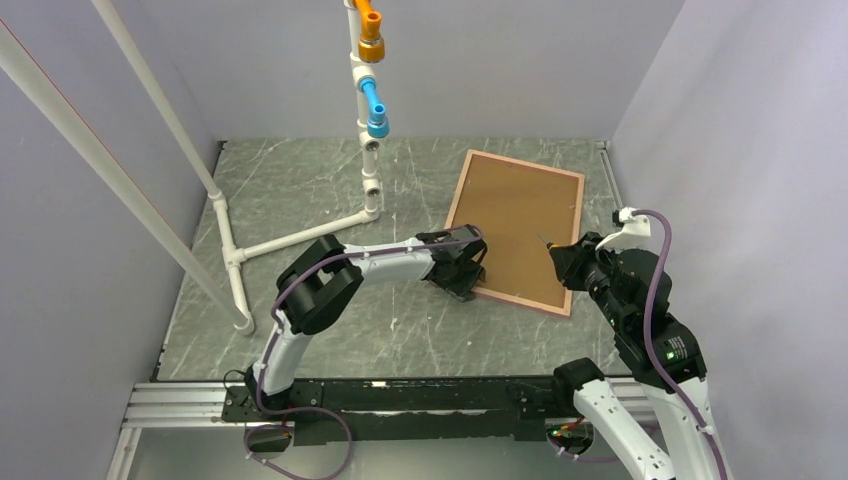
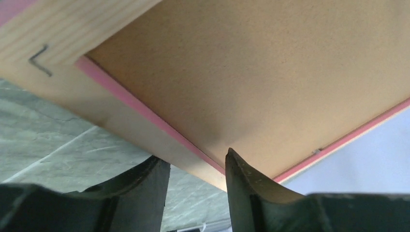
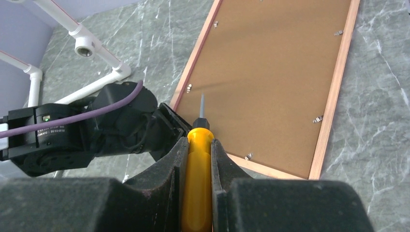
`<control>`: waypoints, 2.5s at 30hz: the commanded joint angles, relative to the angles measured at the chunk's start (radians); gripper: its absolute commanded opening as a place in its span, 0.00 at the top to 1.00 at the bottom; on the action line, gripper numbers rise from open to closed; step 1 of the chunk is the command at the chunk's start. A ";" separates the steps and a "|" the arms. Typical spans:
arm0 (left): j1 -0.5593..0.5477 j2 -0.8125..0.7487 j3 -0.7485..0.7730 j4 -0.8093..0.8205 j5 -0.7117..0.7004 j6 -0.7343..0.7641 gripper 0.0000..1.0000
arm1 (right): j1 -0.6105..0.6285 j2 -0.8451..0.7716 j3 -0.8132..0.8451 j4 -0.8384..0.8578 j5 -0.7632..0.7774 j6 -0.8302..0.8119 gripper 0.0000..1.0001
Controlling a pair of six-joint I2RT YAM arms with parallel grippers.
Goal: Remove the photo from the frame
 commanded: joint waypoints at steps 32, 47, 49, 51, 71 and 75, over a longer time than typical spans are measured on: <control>0.064 -0.080 -0.151 0.004 -0.311 0.916 1.00 | 0.002 0.073 -0.230 0.148 -0.303 0.059 1.00; 0.180 -0.120 -0.307 0.306 -0.062 1.283 1.00 | 0.284 0.274 -0.351 0.344 -0.167 0.114 1.00; 0.183 -0.126 -0.319 0.328 -0.045 1.318 1.00 | 0.315 0.304 -0.353 0.366 -0.138 0.115 1.00; 0.186 -0.125 -0.326 0.335 -0.034 1.356 1.00 | 0.341 0.323 -0.351 0.378 -0.093 0.109 1.00; 0.211 -0.120 -0.335 0.339 0.120 1.320 1.00 | 0.516 0.501 -0.396 0.518 0.124 0.128 1.00; 0.210 -0.113 -0.349 0.356 0.130 1.295 1.00 | 0.530 0.521 -0.402 0.546 0.132 0.131 1.00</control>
